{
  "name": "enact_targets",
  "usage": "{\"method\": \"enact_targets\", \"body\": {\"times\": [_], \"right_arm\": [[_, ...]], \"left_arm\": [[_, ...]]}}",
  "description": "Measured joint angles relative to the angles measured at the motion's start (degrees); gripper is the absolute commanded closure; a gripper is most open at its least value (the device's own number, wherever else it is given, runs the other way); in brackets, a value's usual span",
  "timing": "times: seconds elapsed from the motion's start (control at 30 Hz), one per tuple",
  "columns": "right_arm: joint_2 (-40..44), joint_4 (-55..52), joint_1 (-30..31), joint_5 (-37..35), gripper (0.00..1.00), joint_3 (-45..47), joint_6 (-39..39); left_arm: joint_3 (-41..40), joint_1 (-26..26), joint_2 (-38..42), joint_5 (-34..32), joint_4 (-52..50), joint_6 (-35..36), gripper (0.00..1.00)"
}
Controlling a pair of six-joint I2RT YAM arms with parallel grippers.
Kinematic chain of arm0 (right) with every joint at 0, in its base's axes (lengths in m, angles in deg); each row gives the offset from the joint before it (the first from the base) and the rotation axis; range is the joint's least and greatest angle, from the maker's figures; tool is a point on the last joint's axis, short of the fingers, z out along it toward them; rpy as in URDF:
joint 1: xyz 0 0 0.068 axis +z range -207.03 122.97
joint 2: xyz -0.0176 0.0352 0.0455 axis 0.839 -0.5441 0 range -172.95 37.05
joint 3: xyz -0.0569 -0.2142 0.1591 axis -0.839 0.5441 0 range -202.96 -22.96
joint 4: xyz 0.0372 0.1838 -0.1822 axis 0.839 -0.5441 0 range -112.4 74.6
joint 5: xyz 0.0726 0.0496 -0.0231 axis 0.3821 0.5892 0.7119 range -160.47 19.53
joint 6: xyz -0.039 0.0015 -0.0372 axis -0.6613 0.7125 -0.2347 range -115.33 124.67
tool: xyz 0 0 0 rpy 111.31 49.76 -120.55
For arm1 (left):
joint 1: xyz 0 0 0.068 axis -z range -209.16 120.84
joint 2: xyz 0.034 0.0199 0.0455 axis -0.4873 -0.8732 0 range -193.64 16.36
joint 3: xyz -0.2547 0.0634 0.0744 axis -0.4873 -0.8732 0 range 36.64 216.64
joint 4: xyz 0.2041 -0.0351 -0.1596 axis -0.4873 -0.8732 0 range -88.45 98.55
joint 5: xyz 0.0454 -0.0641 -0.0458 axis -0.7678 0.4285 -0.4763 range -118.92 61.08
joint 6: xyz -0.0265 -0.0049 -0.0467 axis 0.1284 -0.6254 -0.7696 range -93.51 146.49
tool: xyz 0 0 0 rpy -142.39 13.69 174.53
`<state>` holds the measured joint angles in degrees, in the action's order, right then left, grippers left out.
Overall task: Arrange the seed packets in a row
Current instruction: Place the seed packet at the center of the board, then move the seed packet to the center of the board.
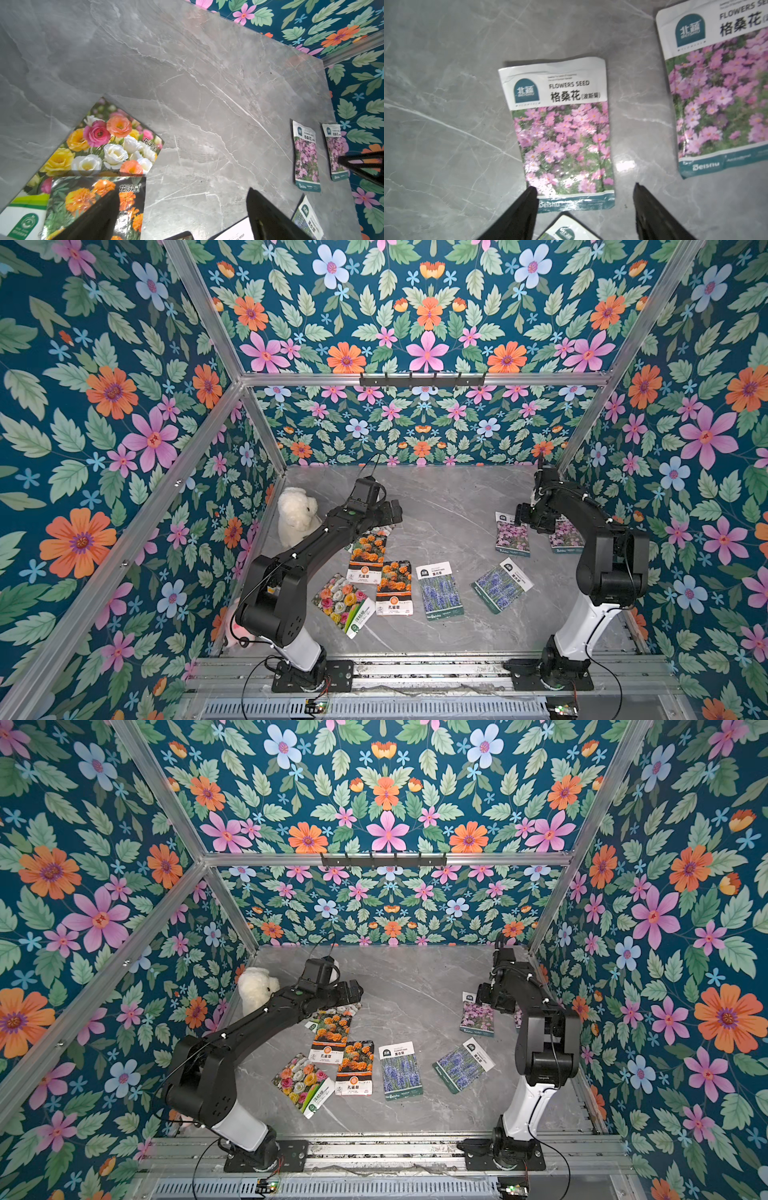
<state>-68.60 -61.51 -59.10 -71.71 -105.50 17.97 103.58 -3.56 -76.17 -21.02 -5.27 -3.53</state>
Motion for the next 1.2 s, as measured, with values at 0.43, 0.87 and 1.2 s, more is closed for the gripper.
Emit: {"method": "enact_targets", "body": {"times": [0.43, 0.87, 1.2], "right_arm": [[-3.3, 3.1, 5.5, 1.7, 0.24, 3.5, 11.6], [-8.0, 3.0, 1.4, 3.1, 0.29, 1.9, 9.6], [-8.4, 3.5, -3.5, 1.2, 0.3, 3.0, 5.7]], "left_arm": [[-2.4, -0.2, 1.8, -0.4, -0.3, 0.0, 0.0], [-2.7, -0.2, 1.1, -0.5, -0.3, 0.2, 0.0], [-2.4, -0.3, -0.4, -0.5, -0.4, 0.3, 0.0]]}}
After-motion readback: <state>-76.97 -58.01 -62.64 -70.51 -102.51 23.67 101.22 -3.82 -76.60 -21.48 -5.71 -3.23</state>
